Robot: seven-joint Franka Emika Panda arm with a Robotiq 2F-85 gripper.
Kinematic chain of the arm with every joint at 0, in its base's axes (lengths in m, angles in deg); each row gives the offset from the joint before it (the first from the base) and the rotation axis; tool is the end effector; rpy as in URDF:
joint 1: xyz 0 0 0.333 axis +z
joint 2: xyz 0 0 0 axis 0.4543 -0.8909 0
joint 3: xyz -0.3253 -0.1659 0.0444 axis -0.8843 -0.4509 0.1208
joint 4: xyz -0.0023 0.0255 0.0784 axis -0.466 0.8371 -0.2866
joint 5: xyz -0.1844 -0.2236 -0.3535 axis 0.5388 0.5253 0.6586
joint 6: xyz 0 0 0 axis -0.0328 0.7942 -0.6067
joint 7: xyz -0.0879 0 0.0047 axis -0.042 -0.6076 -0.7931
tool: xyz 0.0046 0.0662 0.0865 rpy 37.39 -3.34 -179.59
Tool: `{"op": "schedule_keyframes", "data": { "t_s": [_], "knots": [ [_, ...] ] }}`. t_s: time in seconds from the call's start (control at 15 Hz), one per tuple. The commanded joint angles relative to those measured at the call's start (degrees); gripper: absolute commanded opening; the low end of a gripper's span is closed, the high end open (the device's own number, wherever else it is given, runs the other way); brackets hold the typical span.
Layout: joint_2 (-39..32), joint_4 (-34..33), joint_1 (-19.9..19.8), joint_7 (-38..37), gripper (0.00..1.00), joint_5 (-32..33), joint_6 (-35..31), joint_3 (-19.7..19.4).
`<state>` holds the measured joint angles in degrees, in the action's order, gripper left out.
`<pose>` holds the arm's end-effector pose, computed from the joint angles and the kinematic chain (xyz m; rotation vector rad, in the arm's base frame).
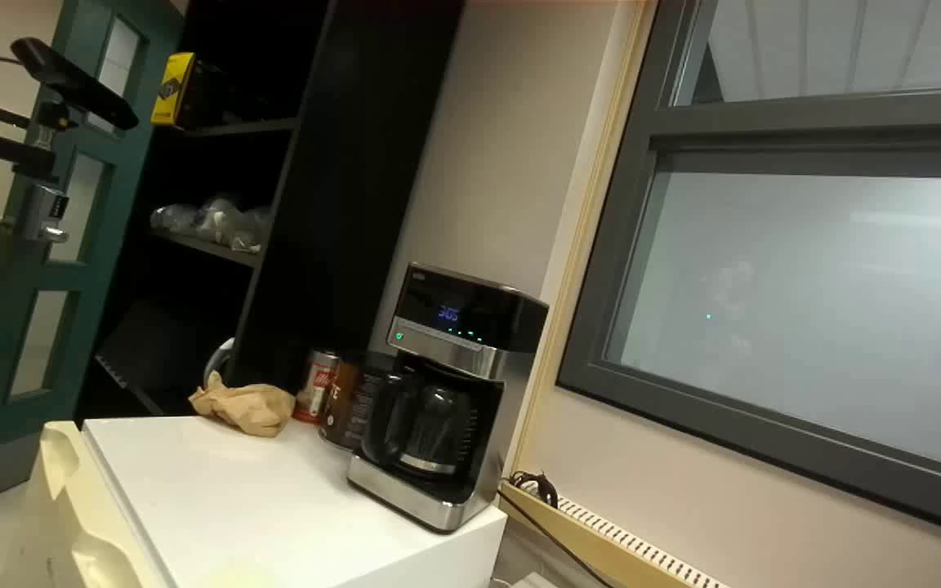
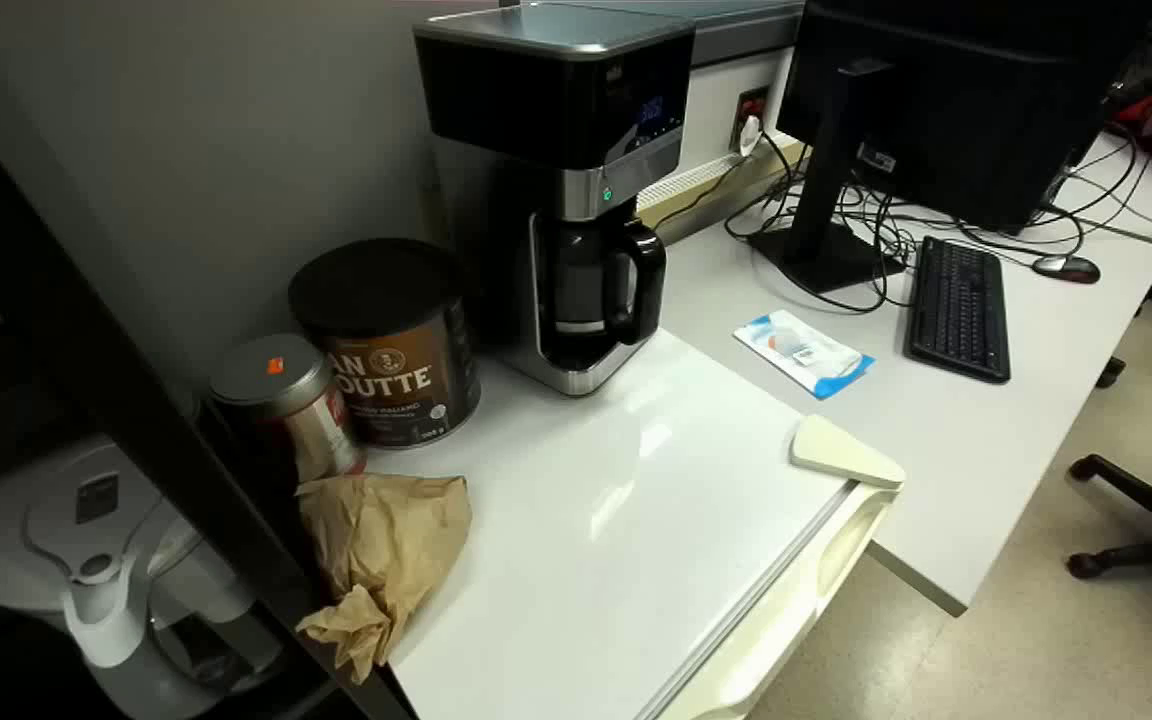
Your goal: Press the button on the right side of the coffee machine
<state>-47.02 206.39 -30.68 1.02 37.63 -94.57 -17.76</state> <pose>0.3776 -0.0347 0.4273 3.0522 -0.0153 0.1308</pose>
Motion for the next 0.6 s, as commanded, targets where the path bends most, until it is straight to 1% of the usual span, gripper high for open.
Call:
{"op": "schedule_keyframes", "data": {
  "t_s": [0.0, 0.4, 0.53],
  "knots": [
    [0.01, -0.1, 0.12, -0.06, 1.0, 0.05, 0.16, -0.09],
    [0.01, -0.1, 0.12, -0.06, 1.0, 0.05, 0.16, -0.09],
    [-0.91, -0.77, 0.26, 0.02, 1.0, 0.76, -0.32, 0.46]
  ]
}}
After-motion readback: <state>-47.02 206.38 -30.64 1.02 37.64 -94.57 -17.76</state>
